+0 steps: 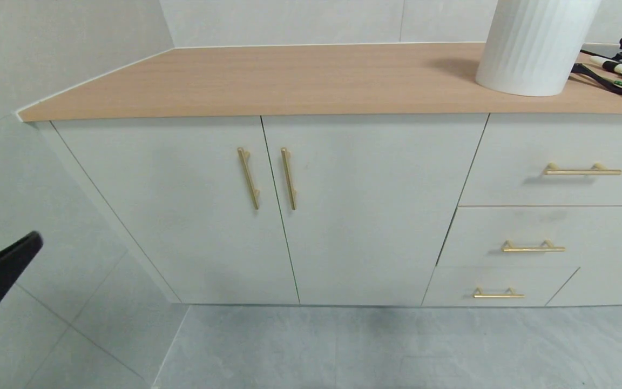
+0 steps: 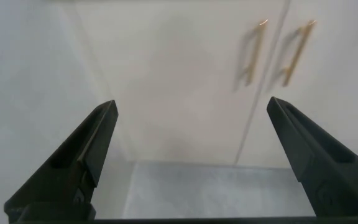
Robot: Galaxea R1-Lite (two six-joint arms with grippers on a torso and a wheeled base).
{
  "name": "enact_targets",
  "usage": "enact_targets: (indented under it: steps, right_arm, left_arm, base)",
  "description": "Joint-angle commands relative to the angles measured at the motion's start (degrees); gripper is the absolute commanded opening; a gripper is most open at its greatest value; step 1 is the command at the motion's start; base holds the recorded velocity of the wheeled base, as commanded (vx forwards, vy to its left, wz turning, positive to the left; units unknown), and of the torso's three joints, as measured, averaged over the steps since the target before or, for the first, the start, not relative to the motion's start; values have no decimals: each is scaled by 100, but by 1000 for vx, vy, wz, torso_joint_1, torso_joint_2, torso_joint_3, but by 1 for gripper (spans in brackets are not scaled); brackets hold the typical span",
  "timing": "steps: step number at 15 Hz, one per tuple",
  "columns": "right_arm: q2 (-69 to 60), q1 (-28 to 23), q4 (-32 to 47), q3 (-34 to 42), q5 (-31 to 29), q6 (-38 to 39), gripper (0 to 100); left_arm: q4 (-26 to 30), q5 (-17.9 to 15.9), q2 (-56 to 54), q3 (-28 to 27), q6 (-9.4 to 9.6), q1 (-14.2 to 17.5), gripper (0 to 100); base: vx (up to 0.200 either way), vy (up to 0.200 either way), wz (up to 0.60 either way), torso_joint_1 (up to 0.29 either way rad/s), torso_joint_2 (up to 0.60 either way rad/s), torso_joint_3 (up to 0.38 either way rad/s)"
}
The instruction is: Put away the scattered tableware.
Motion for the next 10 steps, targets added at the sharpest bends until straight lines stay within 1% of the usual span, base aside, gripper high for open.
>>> enact_targets:
  steps: [1, 2, 3, 4, 5, 6, 7, 8, 9, 10]
  right_arm:
    - [-2511, -272, 1981, -100, 550, -357, 100]
    - [-2871, -272, 2455, -108, 629, -357, 100]
    - [-2951, -290, 2675, -82, 541, -340, 100]
    - [-2942, -290, 2649, -91, 356, -322, 100]
    - [-2942, -290, 2561, -100, -13, -357, 100]
    - [-2942, -290, 2543, -73, -180, -384, 100]
    - [-2942, -299, 2543, -47, -408, -507, 100]
    - [-2942, -325, 2543, -38, -566, -542, 100]
    - [-3126, -773, 2569, -29, -751, -577, 100]
    - [-3302, -949, 2605, -3, -610, -656, 100]
  left_arm:
    - [1276, -12, -1993, 277, 13, 543, 100]
    - [1724, -21, -2467, 286, 13, 684, 100]
    - [2111, -30, -2880, 321, 13, 824, 100]
    - [2295, -30, -3091, 356, 13, 947, 100]
    - [2506, -39, -3469, 505, 13, 1132, 100]
    - [2576, -65, -3707, 699, 13, 1273, 100]
    - [2524, 75, -3715, 971, -110, 1369, 100]
    - [2480, 181, -3715, 1050, -242, 1369, 100]
    - [2445, 348, -3715, 1191, -523, 1457, 100]
    - [2436, 348, -3742, 1252, -541, 1659, 100]
  base:
    - [0, 0, 0, 0, 0, 0]
    - [0, 0, 0, 0, 0, 0]
    - [0, 0, 0, 0, 0, 0]
    - [0, 0, 0, 0, 0, 0]
    - [0, 0, 0, 0, 0, 0]
    - [0, 0, 0, 0, 0, 0]
    - [0, 0, 0, 0, 0, 0]
    - [0, 0, 0, 0, 0, 0]
    - [0, 0, 0, 0, 0, 0]
    - [0, 0, 0, 0, 0, 0]
